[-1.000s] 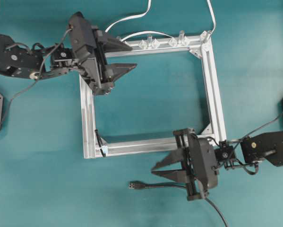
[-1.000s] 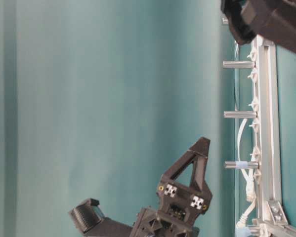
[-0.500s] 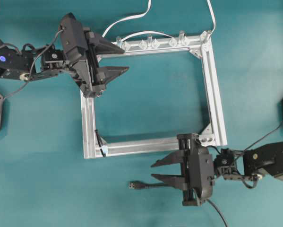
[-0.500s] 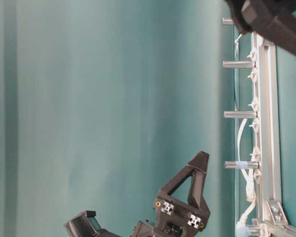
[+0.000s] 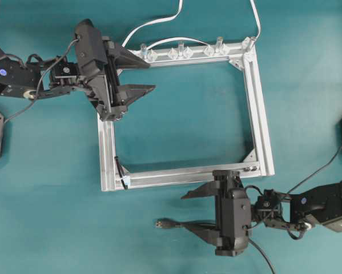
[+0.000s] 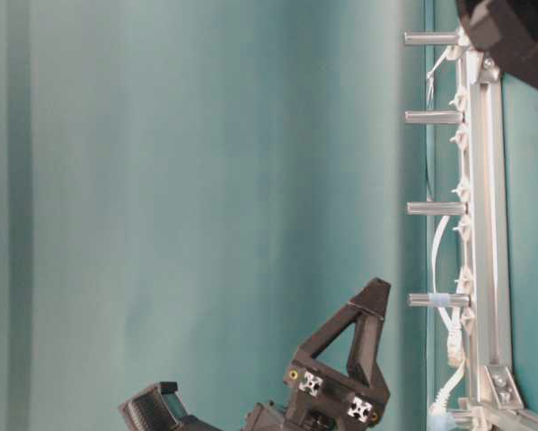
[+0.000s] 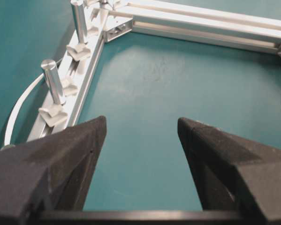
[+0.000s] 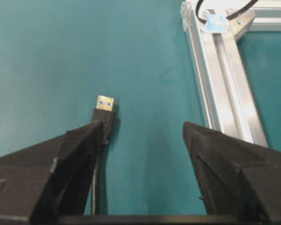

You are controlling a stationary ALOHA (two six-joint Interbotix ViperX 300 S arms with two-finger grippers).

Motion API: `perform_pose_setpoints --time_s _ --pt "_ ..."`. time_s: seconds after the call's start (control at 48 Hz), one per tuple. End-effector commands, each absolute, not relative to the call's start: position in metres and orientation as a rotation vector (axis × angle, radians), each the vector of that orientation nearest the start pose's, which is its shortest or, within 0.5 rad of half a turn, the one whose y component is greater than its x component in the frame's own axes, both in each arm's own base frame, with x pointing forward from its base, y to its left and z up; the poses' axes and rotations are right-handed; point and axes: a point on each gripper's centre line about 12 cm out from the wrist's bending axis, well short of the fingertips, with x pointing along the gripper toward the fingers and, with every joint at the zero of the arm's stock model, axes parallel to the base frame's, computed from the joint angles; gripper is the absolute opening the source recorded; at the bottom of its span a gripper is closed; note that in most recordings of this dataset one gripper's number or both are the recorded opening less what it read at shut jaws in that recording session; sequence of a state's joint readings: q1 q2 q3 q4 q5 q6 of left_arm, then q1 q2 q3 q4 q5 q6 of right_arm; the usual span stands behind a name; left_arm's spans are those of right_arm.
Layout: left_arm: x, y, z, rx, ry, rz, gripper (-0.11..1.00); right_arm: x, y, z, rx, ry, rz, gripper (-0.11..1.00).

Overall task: Insert the wire through the string loop located on the left side.
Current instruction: 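Lower the right gripper and grasp the USB cable behind its plug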

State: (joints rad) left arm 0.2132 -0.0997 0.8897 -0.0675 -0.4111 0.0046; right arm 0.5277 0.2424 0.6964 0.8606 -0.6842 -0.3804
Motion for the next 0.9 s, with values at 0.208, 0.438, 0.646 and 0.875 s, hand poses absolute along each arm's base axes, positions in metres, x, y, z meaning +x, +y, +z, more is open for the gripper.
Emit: perform_pose_setpoints --time_s 0.208,0.438,0.646,0.875 --pt "0.342 0.073 0.182 -0.085 0.348 0.235 0.74 0.377 0.162 0.120 0.128 0.376 -0.023 0.76" --pt "0.343 0.074 0.178 -0.087 0.360 0.236 0.74 0.381 0.178 0.114 0.124 0.382 0.006 0.76" --pt "0.344 0.074 0.178 -0.088 0.360 0.236 0.74 0.384 0.182 0.106 0.119 0.397 0.008 0.75" --pt "0.342 0.073 0.176 -0.092 0.364 0.235 0.74 0.384 0.182 0.089 0.102 0.436 0.004 0.75"
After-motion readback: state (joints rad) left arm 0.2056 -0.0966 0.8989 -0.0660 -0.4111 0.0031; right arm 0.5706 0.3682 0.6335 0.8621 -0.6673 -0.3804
